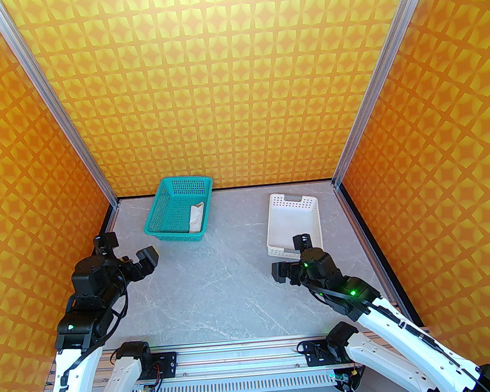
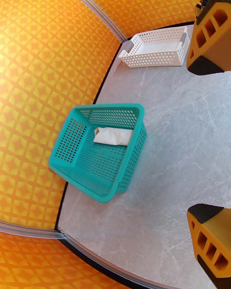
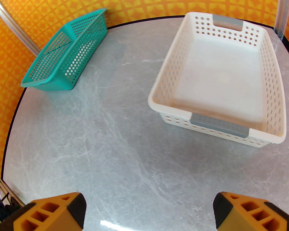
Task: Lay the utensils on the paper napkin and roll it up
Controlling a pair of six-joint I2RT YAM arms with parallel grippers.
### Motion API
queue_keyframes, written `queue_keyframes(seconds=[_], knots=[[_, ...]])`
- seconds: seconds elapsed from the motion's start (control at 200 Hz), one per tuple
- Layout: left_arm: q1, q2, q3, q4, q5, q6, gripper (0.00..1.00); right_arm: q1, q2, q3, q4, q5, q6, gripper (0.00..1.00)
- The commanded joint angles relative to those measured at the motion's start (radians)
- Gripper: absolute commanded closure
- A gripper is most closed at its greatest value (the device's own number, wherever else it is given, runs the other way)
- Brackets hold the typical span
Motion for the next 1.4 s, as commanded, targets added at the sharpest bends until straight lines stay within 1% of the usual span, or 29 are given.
queue_keyframes(seconds=[0.0, 0.24, 0.315, 0.445, 0.69, 0.865, 0.995, 1.11, 1.29, 1.395], knots=[[0.007, -0.005, -0.015, 0.034, -0.025, -0.017, 0.01, -0.004, -0.019, -0.020, 0.038, 0.056, 0.012, 0.01], [0.007, -0.005, -0.057, 0.052, -0.051, -0.015, 0.01, -0.010, -0.015, -0.032, 0.062, 0.119, -0.024, 0.01], [0.007, -0.004, -0.078, 0.062, -0.067, -0.012, 0.01, -0.030, -0.006, -0.023, 0.063, 0.135, -0.058, 0.01], [0.008, -0.007, -0.095, 0.068, -0.110, -0.021, 0.01, -0.123, 0.010, -0.012, 0.073, 0.127, -0.132, 0.01], [0.011, -0.013, -0.108, 0.065, -0.242, 0.023, 0.01, -0.340, 0.061, -0.043, 0.190, 0.041, -0.228, 0.01], [0.020, -0.037, -0.145, 0.116, -0.360, 0.047, 0.01, -0.480, 0.135, -0.091, 0.345, -0.013, -0.249, 0.01], [0.031, -0.049, -0.191, 0.197, -0.401, 0.098, 0.01, -0.547, 0.196, -0.126, 0.485, -0.033, -0.276, 0.01], [0.047, -0.046, -0.246, 0.272, -0.435, 0.114, 0.01, -0.572, 0.259, -0.145, 0.583, -0.021, -0.290, 0.01], [0.084, -0.046, -0.345, 0.404, -0.442, 0.117, 0.01, -0.580, 0.319, -0.232, 0.819, 0.020, -0.314, 0.01], [0.110, -0.041, -0.411, 0.494, -0.442, 0.123, 0.01, -0.580, 0.365, -0.253, 0.907, 0.042, -0.338, 0.01]])
